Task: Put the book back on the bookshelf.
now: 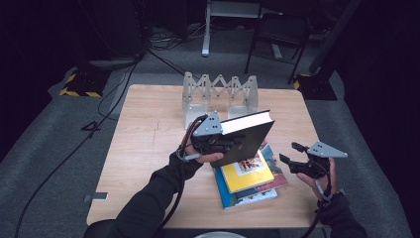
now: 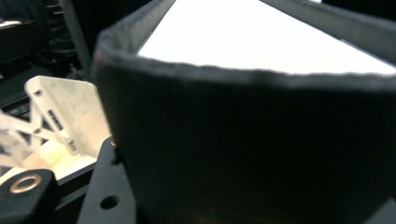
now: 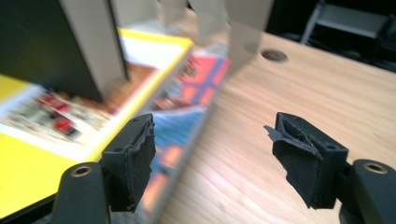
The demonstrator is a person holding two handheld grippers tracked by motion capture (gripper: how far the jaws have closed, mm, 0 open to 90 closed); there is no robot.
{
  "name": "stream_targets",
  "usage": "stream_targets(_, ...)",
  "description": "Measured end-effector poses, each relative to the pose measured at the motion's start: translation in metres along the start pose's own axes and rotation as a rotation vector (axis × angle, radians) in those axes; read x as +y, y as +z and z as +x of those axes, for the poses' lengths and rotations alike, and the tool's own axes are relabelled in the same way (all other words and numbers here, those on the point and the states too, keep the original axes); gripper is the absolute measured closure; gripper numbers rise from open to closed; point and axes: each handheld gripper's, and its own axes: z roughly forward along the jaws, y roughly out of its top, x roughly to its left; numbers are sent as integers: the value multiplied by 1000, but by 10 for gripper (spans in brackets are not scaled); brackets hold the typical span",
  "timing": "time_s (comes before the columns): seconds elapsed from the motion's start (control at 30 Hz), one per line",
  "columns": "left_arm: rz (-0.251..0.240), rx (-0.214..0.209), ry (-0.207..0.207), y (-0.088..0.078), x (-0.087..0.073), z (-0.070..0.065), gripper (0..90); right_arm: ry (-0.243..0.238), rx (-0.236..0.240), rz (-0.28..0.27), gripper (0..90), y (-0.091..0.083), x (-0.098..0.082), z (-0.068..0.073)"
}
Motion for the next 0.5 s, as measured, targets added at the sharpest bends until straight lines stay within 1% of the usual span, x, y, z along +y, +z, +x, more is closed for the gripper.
stream_targets(0.03, -1, 3, -2, -2, -1, 1, 516, 6, -22, 22, 295, 1, -4, -5)
stream_targets(0.07, -1, 3, -2, -2, -1, 1, 516, 14, -27, 27, 295, 1, -6, -7)
stream_targets(0.1, -1, 8, 2, -6, -2, 4, 516, 14, -27, 27, 295, 1, -6, -7)
stream_targets(0.17, -5, 18, -5, -11, -3, 9, 517, 55, -36, 44, 295, 2, -13, -15)
stream_targets(0.2, -5, 24, -5, -12, -4, 10, 518, 67, -32, 52, 296, 3, -14, -16)
stream_targets(0.23, -6, 39, -7, -15, -4, 12, 518, 73, -33, 57, 297, 4, -15, -17)
stream_targets(0.27, -6, 39, -7, -15, -4, 12, 519, 73, -33, 57, 297, 4, -15, -17)
stream_targets(0.3, -3, 64, -7, -19, -5, 16, 519, 68, -39, 67, 298, 5, -16, -18)
stream_targets(0.37, -6, 89, -20, -22, -6, 20, 521, 66, -40, 82, 298, 8, -17, -17)
stream_targets(0.4, -4, 100, -22, -24, -6, 22, 521, 61, -40, 87, 298, 9, -17, -16)
stream_targets(0.43, -4, 100, -22, -24, -6, 22, 521, 61, -40, 87, 298, 9, -17, -16)
stream_targets(0.47, -7, 118, -27, -26, -6, 25, 521, 60, -40, 92, 298, 10, -18, -16)
stream_targets(0.5, -9, 125, -26, -27, -6, 28, 522, 55, -42, 95, 298, 10, -18, -15)
